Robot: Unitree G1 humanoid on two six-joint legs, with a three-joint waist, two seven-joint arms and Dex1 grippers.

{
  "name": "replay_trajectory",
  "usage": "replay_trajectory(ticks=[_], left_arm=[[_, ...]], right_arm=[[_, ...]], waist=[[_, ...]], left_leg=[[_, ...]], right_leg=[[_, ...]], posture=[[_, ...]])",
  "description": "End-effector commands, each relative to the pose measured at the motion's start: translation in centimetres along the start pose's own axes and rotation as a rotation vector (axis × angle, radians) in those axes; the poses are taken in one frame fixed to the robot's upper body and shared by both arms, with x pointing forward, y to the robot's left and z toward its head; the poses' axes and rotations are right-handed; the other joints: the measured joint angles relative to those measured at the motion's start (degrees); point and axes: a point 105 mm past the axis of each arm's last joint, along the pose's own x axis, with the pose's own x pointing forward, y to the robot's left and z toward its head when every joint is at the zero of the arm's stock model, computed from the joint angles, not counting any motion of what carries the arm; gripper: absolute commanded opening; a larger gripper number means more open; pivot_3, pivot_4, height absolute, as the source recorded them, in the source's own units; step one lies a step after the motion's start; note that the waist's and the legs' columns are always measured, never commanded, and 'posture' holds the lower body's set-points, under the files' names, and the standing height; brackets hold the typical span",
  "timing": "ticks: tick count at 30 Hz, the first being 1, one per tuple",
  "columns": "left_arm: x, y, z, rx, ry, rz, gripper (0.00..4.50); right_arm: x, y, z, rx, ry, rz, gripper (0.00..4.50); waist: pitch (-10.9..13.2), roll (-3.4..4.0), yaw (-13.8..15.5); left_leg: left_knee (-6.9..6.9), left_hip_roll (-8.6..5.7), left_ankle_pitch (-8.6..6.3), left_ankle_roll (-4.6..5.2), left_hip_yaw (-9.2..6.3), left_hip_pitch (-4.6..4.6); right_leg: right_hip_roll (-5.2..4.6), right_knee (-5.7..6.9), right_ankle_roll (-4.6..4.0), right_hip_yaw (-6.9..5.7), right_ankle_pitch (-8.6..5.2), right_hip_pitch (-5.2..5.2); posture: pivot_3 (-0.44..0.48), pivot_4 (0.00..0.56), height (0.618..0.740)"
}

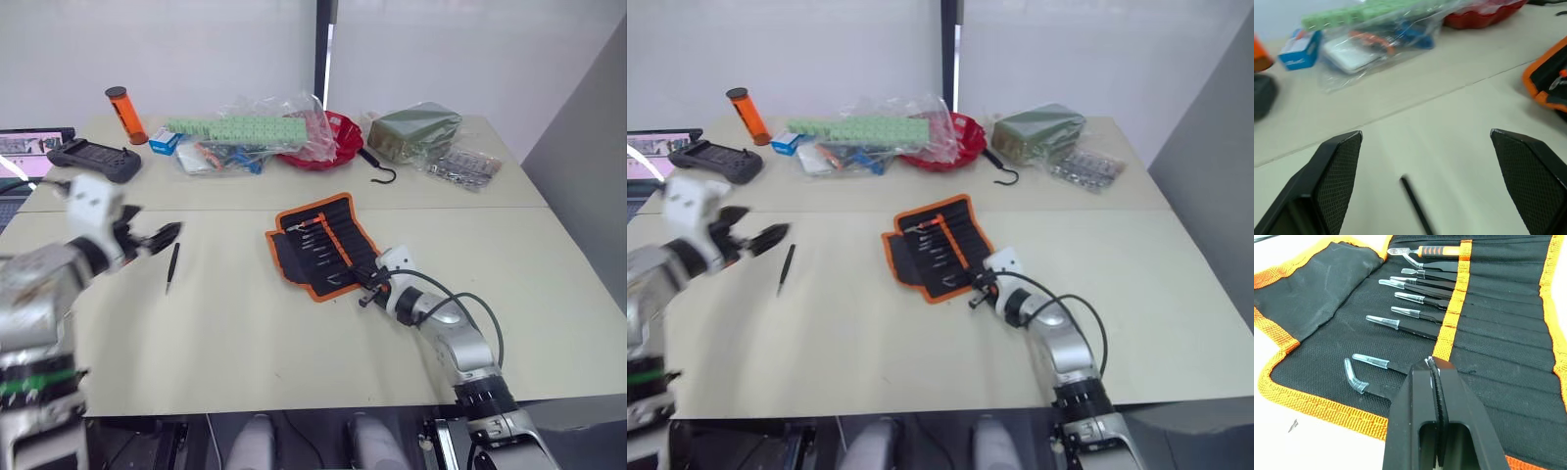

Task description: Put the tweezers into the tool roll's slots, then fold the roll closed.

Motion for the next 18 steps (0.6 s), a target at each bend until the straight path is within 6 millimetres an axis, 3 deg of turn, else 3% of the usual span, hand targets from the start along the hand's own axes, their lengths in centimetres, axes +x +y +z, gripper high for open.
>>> replay_trajectory(ticks=[1, 4, 7, 10, 15, 18], left_arm=[[-2.9, 0.8, 0.0, -0.012, -0.08, 0.061, 4.46], [-5.2, 1.1, -1.5, -0.014, -0.085, 0.114, 4.46], [-7.2, 1.3, -5.6, -0.02, 0.023, 0.202, 4.46], [-8.7, 0.7, -7.6, -0.078, 0.025, 0.258, 4.46], [-9.6, 0.2, -9.2, -0.106, 0.053, 0.301, 4.46], [-9.5, 0.3, -8.7, -0.106, 0.033, 0.317, 4.46]], right_arm=[[-0.7, -1.0, -2.5, 0.021, 0.082, -0.05, 0.0], [-0.8, -1.0, -2.7, 0.021, 0.084, -0.05, 0.0], [-0.8, -0.9, -3.0, 0.023, 0.092, -0.046, 0.0], [-1.0, -0.8, -3.1, 0.025, 0.095, -0.046, 0.0], [-1.3, -0.9, -3.4, 0.025, 0.104, -0.047, 0.0], [-1.4, -0.8, -3.6, 0.028, 0.109, -0.042, 0.0]], waist=[[-0.01, -0.12, 0.3], [-0.03, -0.19, 0.55], [-0.04, -0.19, 0.58], [-0.11, -0.16, 0.53], [-0.2, -0.34, 1.41], [-0.21, -0.35, 1.51]], left_leg=[[0.02, 0.01, 0.0, 0.0, -0.01, -0.01], [0.04, 0.04, 0.0, -0.01, 0.0, -0.02], [0.01, 0.06, 0.0, -0.01, 0.02, 0.02], [-0.01, 0.04, 0.0, -0.02, 0.08, 0.01], [0.0, 0.09, -0.01, -0.02, 0.03, -0.02], [0.01, 0.07, -0.01, -0.02, 0.06, -0.03]], right_leg=[[0.0, 0.01, -0.01, -0.03, 0.0, 0.0], [0.0, -0.06, -0.04, -0.02, 0.02, 0.03], [0.0, -0.16, -0.1, -0.01, 0.01, 0.07], [-0.04, -0.3, -0.1, 0.05, 0.01, 0.11], [0.01, -0.33, -0.13, -0.03, -0.02, 0.09], [-0.01, -0.41, -0.11, 0.0, -0.05, 0.1]], posture=[[0.0, 0.15, 0.74], [0.0, 0.15, 0.74], [0.0, 0.15, 0.74], [0.0, 0.15, 0.74], [0.0, 0.15, 0.74], [0.0, 0.15, 0.74]])
